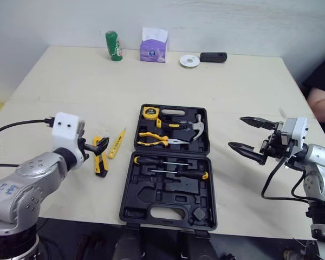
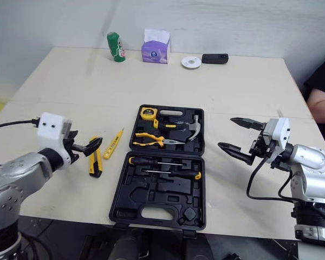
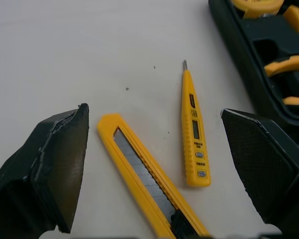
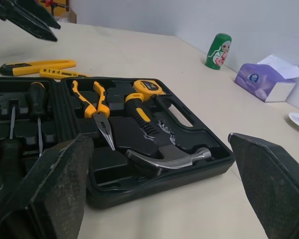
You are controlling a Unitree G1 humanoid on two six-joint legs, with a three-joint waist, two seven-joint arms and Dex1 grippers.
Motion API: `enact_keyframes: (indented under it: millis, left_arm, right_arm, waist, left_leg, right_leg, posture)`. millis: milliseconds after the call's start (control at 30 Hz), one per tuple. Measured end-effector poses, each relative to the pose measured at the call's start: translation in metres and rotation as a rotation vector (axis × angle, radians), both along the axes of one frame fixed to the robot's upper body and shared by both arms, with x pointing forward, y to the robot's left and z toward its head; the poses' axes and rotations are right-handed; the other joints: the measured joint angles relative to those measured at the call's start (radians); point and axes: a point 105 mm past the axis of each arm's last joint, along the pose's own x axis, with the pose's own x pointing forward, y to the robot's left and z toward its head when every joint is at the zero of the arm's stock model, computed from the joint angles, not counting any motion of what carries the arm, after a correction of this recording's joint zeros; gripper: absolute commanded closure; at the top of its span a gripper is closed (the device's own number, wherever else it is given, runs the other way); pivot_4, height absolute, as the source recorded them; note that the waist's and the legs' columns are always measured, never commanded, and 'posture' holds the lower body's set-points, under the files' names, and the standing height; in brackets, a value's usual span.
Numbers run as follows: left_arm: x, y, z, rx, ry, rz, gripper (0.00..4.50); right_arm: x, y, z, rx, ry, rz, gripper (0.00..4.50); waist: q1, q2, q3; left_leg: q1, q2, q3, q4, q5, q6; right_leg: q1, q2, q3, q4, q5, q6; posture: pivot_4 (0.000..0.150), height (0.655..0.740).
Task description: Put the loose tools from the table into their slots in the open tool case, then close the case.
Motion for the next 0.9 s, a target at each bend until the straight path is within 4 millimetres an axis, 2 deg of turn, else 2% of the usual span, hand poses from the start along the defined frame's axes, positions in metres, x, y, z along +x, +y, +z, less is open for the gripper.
enact_keyframes:
  millis: [133, 200, 367, 600, 900]
  left_arm:
    - [0.005, -0.017, -0.018, 0.029, 0.078, -0.043, 0.00]
    - [0.008, -0.019, -0.021, 0.034, 0.088, -0.043, 0.00]
    - [0.019, -0.024, -0.024, 0.026, 0.089, -0.020, 0.00]
    - [0.030, -0.027, -0.032, 0.005, 0.128, 0.014, 0.00]
    - [0.032, -0.043, -0.036, 0.006, 0.244, 0.001, 0.00]
  right_arm:
    - [-0.003, 0.006, 0.000, -0.024, -0.004, 0.027, 0.02]
    - [-0.004, 0.008, -0.001, -0.030, 0.001, 0.035, 0.02]
    - [-0.007, 0.019, 0.002, -0.042, 0.006, 0.075, 0.02]
    - [-0.009, 0.024, 0.004, -0.040, 0.029, 0.097, 0.02]
    - [-0.011, 0.035, 0.009, -0.043, 0.038, 0.133, 0.02]
  waist:
    - [-0.002, 0.000, 0.000]
    - [-0.002, 0.000, 0.000]
    - [0.000, 0.000, 0.000]
    - [0.002, 0.000, 0.000]
    - [0.001, -0.001, 0.000]
  left_leg:
    - [0.000, 0.001, 0.000, 0.001, 0.000, 0.000]
    - [0.000, 0.001, 0.000, 0.002, 0.000, -0.001]
    - [-0.001, 0.001, -0.001, 0.002, 0.000, -0.001]
    - [-0.001, 0.001, -0.001, 0.003, 0.000, -0.001]
    - [-0.002, 0.001, -0.001, 0.003, 0.000, -0.001]
  right_leg:
    - [0.000, 0.001, 0.001, 0.000, 0.000, 0.000]
    - [0.000, 0.002, 0.001, 0.000, 0.000, 0.000]
    - [0.000, 0.002, 0.001, 0.001, 0.000, 0.000]
    - [0.000, 0.002, 0.000, 0.001, 0.000, 0.000]
    - [-0.001, 0.002, 0.000, 0.001, 0.000, 0.000]
  posture:
    - [0.150, 0.7400]
    - [0.150, 0.7400]
    - [0.150, 0.7400]
    - [0.150, 0.7400]
    - [0.150, 0.7400]
